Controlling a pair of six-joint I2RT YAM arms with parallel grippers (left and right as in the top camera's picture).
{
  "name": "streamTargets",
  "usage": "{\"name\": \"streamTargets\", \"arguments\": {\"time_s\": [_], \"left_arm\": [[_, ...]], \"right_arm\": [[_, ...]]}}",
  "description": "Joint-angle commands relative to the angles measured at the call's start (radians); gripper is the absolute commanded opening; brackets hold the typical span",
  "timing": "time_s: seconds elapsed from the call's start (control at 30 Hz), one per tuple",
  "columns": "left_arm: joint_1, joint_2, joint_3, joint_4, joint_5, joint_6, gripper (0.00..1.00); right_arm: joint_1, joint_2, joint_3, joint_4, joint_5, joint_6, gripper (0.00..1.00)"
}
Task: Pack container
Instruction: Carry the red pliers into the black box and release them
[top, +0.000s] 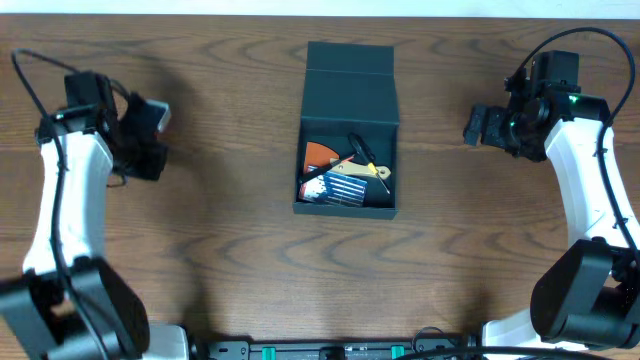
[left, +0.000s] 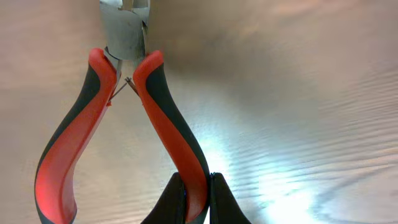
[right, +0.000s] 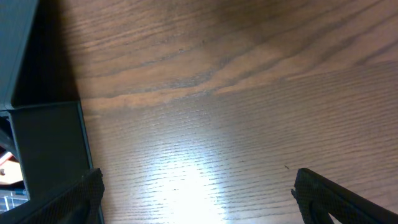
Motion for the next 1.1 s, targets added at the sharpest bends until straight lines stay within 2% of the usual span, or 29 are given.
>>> {"name": "streamTargets", "arguments": {"time_s": [0.0, 0.17, 0.33, 0.47, 0.67, 0.87, 1.0, 1.07], "left_arm": [[-0.124, -0.109, 0.079, -0.030, 0.013, 0.041, 0.06], [-0.393, -0.183, 0.088, -0.042, 0.013, 0.247, 0.06], [-0.642, -0.130, 0.087, -0.052, 0.013, 0.272, 0.06], [-0.760, -0.037, 0.087, -0.051, 0.013, 0.362, 0.06], [-0.836, 0.150, 0.087, 0.000, 0.014, 0.507, 0.06], [-0.856, 0.289, 0.087, 0.127, 0.014, 0.508, 0.06], [-0.861, 0.315, 0.087, 0.171, 0.013, 0.507, 0.06], [-0.861, 0.315, 0.087, 0.187, 0.013, 0.507, 0.25]], "right_arm": [[-0.005, 0.004, 0.001, -0.005, -0.002, -0.009, 0.99], [-0.005, 0.004, 0.001, -0.005, -0.001, -0.010, 0.99], [-0.005, 0.004, 0.001, -0.004, -0.002, -0.014, 0.99], [-0.005, 0.004, 0.001, -0.004, -0.002, -0.014, 0.99], [-0.005, 0.004, 0.001, -0.006, -0.002, -0.013, 0.99], [-0.005, 0.004, 0.001, -0.020, -0.006, -0.013, 0.99], [-0.005, 0.004, 0.001, -0.032, -0.005, -0.013, 0.99], [-0.005, 0.004, 0.001, -0.038, -0.005, -0.013, 0.99]]}}
